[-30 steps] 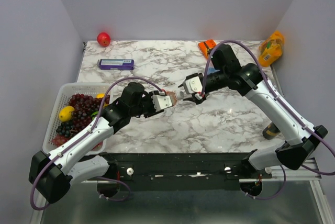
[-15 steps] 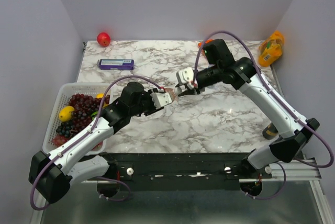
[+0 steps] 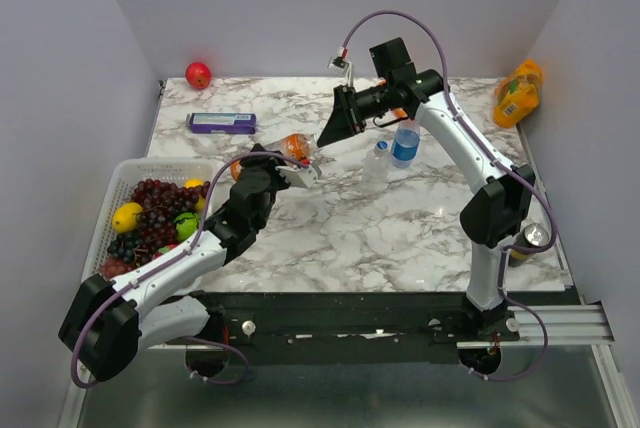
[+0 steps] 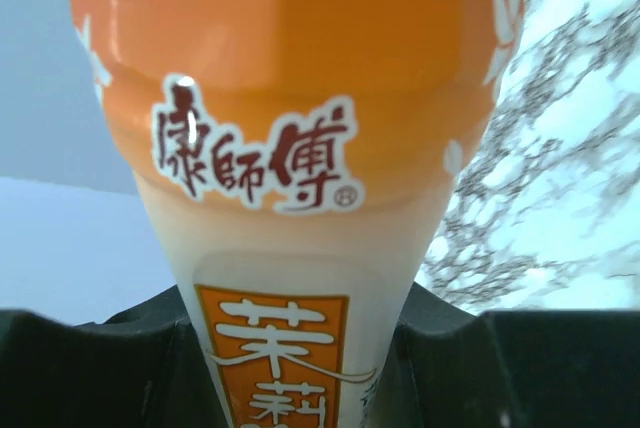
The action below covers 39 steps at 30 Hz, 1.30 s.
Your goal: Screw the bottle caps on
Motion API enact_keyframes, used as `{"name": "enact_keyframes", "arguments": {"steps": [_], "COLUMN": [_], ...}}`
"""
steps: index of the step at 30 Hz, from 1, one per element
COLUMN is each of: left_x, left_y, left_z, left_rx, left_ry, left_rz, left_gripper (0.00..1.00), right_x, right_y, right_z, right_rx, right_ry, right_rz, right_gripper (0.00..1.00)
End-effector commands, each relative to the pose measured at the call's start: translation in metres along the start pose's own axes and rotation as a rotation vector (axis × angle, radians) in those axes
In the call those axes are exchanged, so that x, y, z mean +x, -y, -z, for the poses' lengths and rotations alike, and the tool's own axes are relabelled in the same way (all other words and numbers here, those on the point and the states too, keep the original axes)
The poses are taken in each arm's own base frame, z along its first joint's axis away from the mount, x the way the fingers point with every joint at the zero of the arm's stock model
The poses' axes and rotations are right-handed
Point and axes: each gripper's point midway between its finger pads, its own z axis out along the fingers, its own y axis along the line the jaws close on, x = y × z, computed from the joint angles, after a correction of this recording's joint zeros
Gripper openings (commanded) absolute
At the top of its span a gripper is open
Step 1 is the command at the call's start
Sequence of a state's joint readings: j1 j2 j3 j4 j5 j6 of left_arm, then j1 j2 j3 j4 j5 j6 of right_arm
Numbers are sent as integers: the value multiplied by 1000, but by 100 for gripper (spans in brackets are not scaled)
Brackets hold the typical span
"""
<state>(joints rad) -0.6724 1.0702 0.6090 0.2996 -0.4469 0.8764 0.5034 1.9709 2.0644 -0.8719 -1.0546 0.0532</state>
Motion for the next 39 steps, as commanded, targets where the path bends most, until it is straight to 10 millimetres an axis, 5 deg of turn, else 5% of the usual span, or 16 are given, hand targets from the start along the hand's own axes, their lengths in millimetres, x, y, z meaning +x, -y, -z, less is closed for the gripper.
{"name": "enact_keyframes", "arguments": {"steps": [1,2,6,9,11,12,14,15,20,22,32,39], "left_x": [-30,-26,-17,-6,-3,-10,-21,-28,-60,-68,-94,-98], "left_y": [-55,-48,-18,12,36,38,51,55,57,60,57,56], "left_z": [9,7,6,9,15,17,24,27,34,35,33,35], "left_rx": [-212,-177,-38,103,211,244,329,354,459,498,553,561], "left_ry": [81,64,31,-37,-76,-64,-33,-28,63,84,165,171], "left_rz": [4,-8,33,170,329,384,486,563,710,730,779,802], "left_gripper": [0,0,0,0,0,0,0,0,0,0,0,0], "right_x": [-1,-3,-26,-43,-46,-48,-40,-41,-43,-45,-57,-57], "right_y": [-18,-18,-24,-30,-28,-43,-33,-50,-39,-40,-42,-41], "right_z": [-3,-1,19,42,51,61,56,65,60,58,33,25], "right_rx": [-94,-92,-71,-13,43,56,71,79,116,100,76,19], "right_ry": [-13,-7,62,125,144,163,201,248,315,319,327,323], "right_rz": [-243,-237,-95,111,253,326,372,428,437,435,438,375], "right_gripper": [0,1,50,64,69,73,75,78,81,94,94,73]}}
